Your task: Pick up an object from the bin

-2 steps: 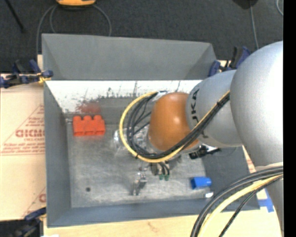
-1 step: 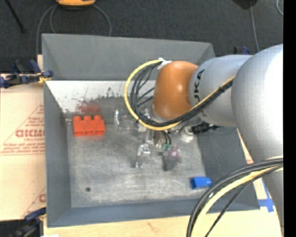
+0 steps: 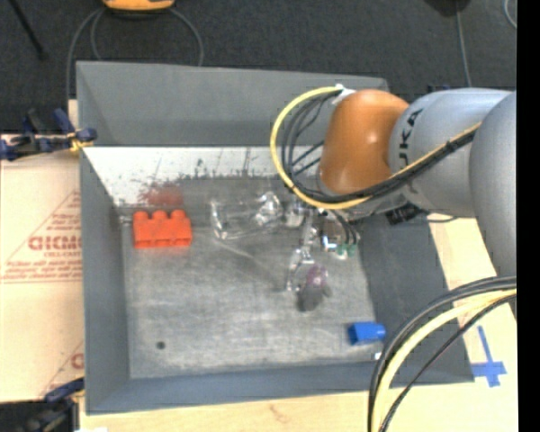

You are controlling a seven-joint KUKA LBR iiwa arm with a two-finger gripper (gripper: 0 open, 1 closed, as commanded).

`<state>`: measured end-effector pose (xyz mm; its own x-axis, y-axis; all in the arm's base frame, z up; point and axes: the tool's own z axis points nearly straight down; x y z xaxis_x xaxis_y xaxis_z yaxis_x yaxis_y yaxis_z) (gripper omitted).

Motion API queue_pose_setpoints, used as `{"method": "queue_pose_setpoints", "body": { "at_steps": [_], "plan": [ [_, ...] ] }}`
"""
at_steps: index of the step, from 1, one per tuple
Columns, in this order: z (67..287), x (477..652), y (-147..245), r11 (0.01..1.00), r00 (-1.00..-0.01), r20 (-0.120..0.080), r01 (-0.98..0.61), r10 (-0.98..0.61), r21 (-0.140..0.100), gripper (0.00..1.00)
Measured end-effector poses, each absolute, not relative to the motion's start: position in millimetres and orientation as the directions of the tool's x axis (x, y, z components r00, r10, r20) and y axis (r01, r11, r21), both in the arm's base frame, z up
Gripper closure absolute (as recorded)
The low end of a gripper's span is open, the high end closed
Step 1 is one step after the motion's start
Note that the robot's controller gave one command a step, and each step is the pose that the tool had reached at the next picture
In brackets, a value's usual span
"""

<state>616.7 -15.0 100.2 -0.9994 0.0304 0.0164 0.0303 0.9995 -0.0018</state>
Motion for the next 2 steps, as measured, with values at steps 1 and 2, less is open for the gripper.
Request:
{"method": "queue_pose_setpoints", "body": {
  "at_steps": [1,2],
  "plan": [
    [100.4,612.6,39.7,0.992,-0.992,0.005,-0.129,-0.129,0.000,0.00],
    [105.3,640.7,132.2,0.949,-0.948,0.011,-0.317,-0.317,0.008,0.00]
  ]
}}
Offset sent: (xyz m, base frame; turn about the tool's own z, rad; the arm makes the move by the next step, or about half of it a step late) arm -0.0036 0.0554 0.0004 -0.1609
